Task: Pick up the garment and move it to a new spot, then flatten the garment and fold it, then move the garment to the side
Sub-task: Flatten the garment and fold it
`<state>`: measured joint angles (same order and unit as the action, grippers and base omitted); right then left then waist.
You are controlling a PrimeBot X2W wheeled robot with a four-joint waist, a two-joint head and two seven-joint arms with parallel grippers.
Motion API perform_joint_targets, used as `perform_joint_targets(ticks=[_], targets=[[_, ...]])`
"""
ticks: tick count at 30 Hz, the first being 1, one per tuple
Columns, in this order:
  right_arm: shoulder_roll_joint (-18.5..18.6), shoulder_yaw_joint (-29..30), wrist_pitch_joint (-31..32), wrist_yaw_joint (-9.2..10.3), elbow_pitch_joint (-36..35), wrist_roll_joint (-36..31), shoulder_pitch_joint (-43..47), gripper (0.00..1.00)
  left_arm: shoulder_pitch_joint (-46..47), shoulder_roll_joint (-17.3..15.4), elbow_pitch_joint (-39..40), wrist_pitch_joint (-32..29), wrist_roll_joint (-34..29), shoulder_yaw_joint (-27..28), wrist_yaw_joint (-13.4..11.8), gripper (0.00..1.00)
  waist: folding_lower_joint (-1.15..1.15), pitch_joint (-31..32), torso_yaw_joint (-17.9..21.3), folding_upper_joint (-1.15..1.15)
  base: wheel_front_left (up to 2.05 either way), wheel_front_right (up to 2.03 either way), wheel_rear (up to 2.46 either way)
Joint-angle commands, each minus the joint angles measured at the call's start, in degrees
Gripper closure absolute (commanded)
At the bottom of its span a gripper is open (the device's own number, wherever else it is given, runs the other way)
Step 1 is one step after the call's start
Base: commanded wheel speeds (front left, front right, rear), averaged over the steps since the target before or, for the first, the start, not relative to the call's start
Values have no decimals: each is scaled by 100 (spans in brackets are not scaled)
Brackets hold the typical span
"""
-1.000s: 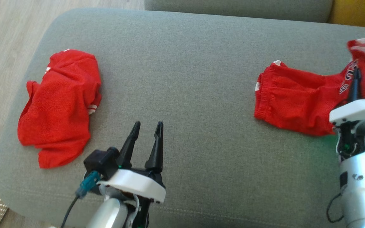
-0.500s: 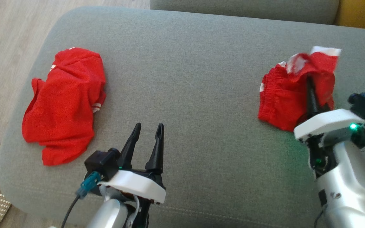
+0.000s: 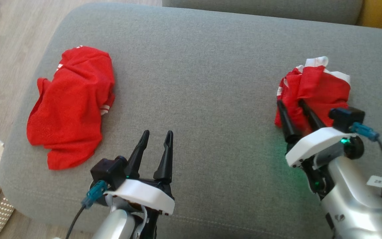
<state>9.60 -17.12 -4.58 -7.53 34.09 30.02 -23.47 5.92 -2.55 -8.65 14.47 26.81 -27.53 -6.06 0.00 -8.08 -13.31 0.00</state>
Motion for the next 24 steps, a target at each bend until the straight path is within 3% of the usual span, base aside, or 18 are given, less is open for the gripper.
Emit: perform_joint_targets(ticks=[1,16,24], targets=[[30,-142,-69,4,-144,24,-132,0,158,-32,178,52,27,128,-7,0,0,-13,-10,0,0,0,0],[165,-889,73,4,783,18,-586,0,260,-32,241,52,98,70,-62,0,0,-248,-79,0,0,0,0],[286,-964,-296,4,644,492,-548,0,323,-32,230,52,114,157,-84,0,0,-199,109,0,0,0,0]])
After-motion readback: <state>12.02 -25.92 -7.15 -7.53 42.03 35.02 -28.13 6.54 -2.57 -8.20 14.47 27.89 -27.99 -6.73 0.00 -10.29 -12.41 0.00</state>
